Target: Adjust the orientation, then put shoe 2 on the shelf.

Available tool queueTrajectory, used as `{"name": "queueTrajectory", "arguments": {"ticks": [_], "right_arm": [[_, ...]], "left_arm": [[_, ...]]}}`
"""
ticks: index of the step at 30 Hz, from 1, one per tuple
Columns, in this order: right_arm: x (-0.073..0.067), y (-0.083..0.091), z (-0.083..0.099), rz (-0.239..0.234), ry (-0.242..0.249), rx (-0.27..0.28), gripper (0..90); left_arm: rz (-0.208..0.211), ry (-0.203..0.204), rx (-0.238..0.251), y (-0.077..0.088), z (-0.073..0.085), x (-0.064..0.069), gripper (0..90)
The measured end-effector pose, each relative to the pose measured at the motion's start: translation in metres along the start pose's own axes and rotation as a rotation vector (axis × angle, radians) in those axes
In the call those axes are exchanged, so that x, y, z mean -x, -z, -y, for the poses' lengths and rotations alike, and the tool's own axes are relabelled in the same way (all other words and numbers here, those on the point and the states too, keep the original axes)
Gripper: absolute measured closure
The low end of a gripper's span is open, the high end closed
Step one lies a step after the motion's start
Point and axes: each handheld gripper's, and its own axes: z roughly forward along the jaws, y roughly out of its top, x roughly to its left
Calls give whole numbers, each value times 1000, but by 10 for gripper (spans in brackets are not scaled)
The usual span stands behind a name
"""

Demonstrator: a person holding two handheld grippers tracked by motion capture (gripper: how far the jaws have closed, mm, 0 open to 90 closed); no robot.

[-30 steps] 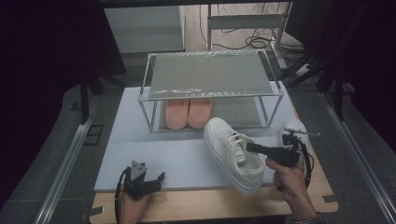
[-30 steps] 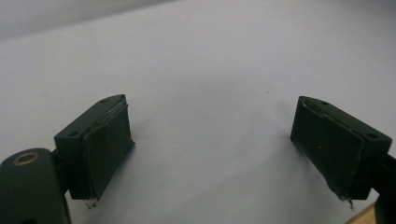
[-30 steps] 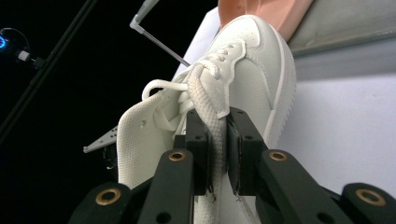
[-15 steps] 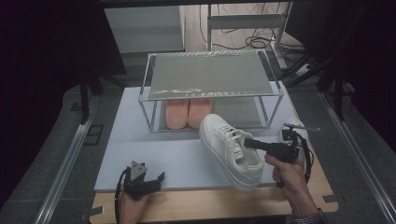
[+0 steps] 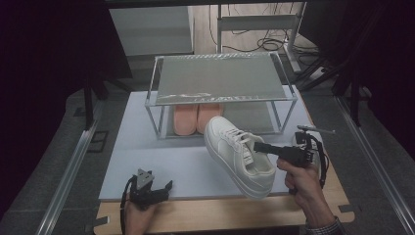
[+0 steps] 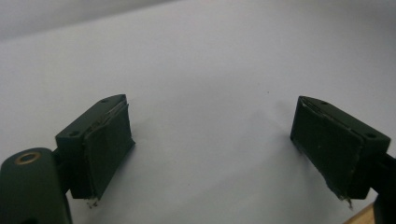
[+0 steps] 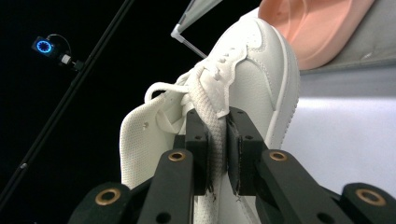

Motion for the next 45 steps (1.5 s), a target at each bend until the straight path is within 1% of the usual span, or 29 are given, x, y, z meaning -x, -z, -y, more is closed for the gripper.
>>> {"name": "queueTrajectory", "arguments": {"ticks": [6,15,26,30,35,37,41,45], "right_arm": [[-8,0,-6,-12,1,-6,796],[-18,0,-15,-41,-8,5,796],[-30,-6,-27,-63,-6,9,797],[-31,-9,-31,-76,-15,23,797],[-38,-11,-38,-86,-4,37,797],[-41,-12,-42,-91,-12,43,797],[-45,-15,-50,-88,-2,63,797],[-46,-20,-59,-82,-14,84,797]], "left_arm": [[0,0,-1,0,0,0,125],[1,-1,-3,0,0,0,125],[3,0,-3,0,0,0,125],[1,0,-2,0,0,0,125],[1,0,-2,0,0,0,125],[1,-1,-2,0,0,0,125],[2,1,-1,0,0,0,125],[2,1,-1,0,0,0,125]]}}
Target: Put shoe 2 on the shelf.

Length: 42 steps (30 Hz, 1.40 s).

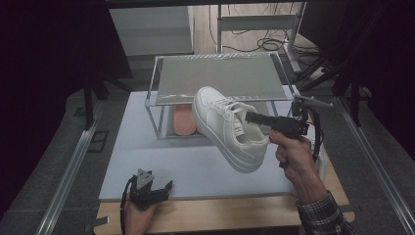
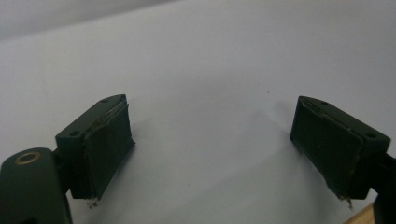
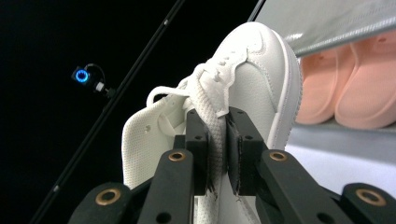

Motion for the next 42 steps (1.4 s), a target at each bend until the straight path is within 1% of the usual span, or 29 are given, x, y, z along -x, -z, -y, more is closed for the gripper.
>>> {"name": "queueTrajectory", "arguments": {"ticks": [13,16,18,20,22,27,33,34,39,42], "right_arm": [[10,-28,-25,30,-17,87,797],[11,-34,-31,50,-23,102,797],[13,-37,-35,66,-13,114,796],[14,-39,-39,80,-18,122,796],[14,-42,-43,96,-13,128,796],[17,-48,-51,118,-11,156,796],[19,-57,-59,168,0,180,795],[19,-60,-61,170,-5,184,795],[23,-70,-66,205,2,195,795],[26,-76,-69,226,-1,192,794]], "left_arm": [[0,0,0,0,0,0,125],[0,0,0,0,0,0,125],[0,0,0,0,0,0,125],[0,0,0,0,0,0,125],[0,0,0,0,0,0,125],[0,0,0,0,0,0,124],[0,0,0,0,0,0,124],[0,0,0,0,0,0,124],[-1,-1,-2,0,0,0,124],[-1,0,-1,0,0,0,124]]}}
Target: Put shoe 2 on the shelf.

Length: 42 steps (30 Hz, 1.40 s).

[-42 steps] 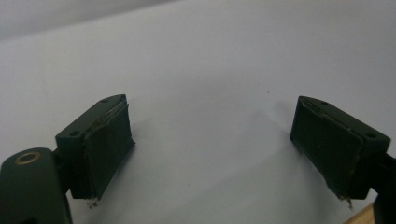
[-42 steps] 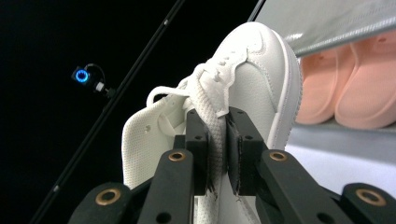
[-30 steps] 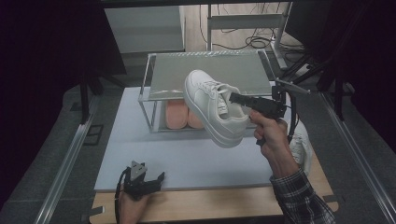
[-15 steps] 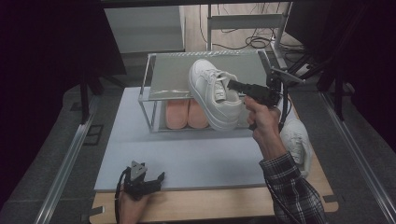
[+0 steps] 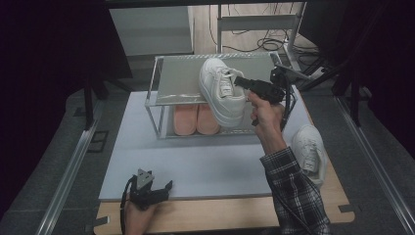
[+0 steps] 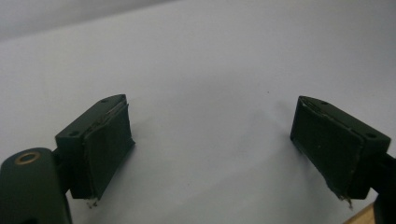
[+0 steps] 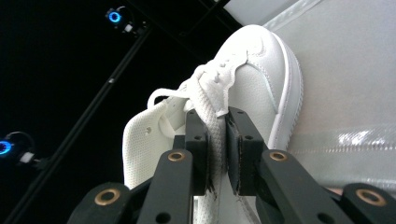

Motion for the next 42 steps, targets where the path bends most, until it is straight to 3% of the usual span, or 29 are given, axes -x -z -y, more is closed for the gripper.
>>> {"name": "queueTrajectory", "arguments": {"ticks": [8,14,18,28,35,42], "right_arm": [[1,-17,-5,50,19,11,788],[1,-23,-5,31,33,8,682],[5,-21,-6,-19,0,15,566],[8,-1,-12,-13,63,13,461],[11,15,-8,-55,129,5,412],[20,29,-4,-104,131,-3,356]], "left_arm": [[0,0,0,0,0,0,124],[1,1,0,0,0,0,124],[1,1,1,0,0,0,124],[1,1,2,0,0,0,124],[1,0,1,0,0,0,124],[0,0,3,0,0,0,124]]}}
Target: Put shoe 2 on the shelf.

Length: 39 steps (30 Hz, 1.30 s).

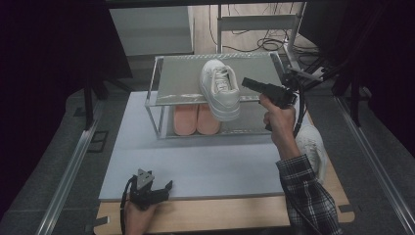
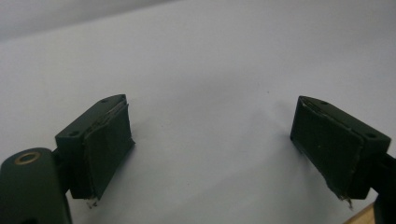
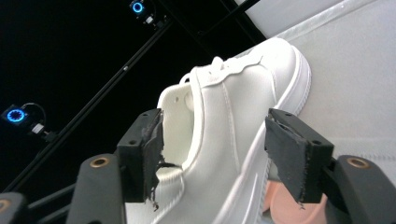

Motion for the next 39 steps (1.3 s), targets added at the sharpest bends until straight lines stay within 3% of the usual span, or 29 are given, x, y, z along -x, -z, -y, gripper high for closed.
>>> {"name": "queueTrajectory", "arguments": {"ticks": [4,10,15,18,21,28,35,39], "right_arm": [[2,8,6,-12,12,-14,383],[-3,15,21,14,105,-64,495],[-9,18,38,-2,176,-94,604],[-13,19,46,11,217,-108,662],[-17,21,54,61,255,-129,730],[-24,22,75,45,317,-163,885],[-31,20,85,72,384,-175,892],[-32,17,86,84,396,-184,892]], "left_arm": [[0,0,0,0,0,0,124],[0,0,0,0,0,0,124],[0,0,0,0,0,0,124],[0,0,1,0,0,0,124],[0,0,1,0,0,0,124],[0,0,1,0,0,0,124],[0,0,1,0,0,0,124],[0,0,1,0,0,0,124]]}}
